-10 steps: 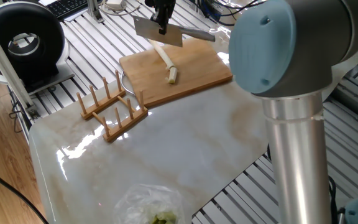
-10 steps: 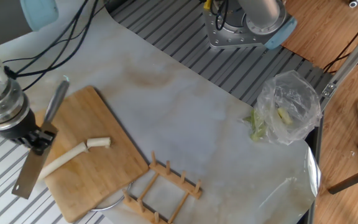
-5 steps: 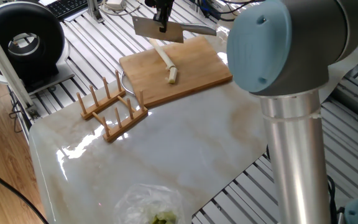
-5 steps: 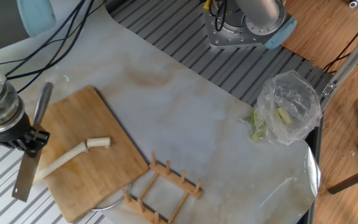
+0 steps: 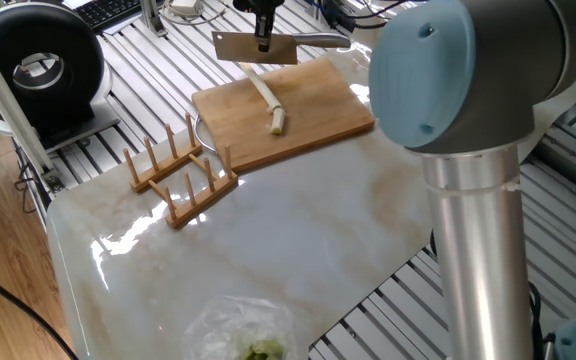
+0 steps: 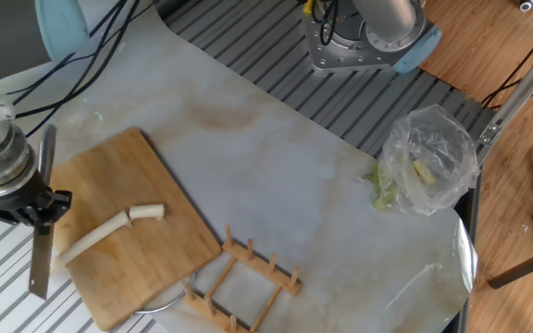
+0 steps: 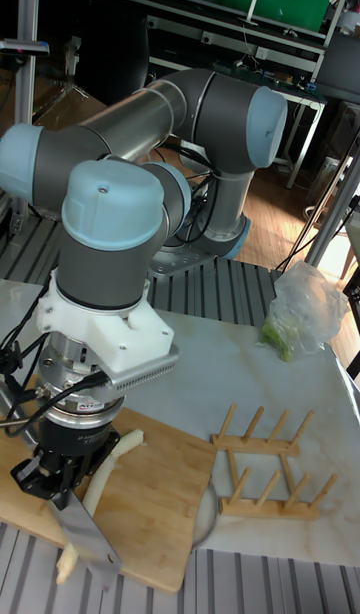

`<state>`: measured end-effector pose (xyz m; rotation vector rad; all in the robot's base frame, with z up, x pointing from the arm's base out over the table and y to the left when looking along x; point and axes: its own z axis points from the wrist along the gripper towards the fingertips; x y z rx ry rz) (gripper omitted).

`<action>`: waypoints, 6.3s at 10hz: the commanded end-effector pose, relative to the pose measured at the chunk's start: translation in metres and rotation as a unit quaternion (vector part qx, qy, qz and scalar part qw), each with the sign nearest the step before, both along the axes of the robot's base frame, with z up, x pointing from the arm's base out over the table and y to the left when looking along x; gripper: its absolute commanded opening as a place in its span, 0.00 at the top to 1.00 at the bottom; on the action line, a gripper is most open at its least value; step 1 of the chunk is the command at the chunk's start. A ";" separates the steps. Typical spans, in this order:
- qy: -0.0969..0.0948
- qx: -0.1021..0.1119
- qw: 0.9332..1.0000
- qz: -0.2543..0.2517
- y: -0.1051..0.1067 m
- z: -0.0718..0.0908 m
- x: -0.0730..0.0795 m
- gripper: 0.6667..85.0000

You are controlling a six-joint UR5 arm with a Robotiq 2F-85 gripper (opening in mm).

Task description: Chop the scallions

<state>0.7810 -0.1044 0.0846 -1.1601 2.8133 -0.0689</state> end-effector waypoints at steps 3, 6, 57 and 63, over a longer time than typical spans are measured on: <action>-0.003 -0.007 0.999 0.053 -0.002 -0.012 -0.010 0.99; -0.003 -0.003 0.998 0.066 -0.003 -0.015 -0.016 0.99; 0.132 0.171 0.820 -0.530 0.108 0.006 -0.010 0.99; 0.120 0.142 0.811 -0.554 0.063 -0.001 -0.012 0.99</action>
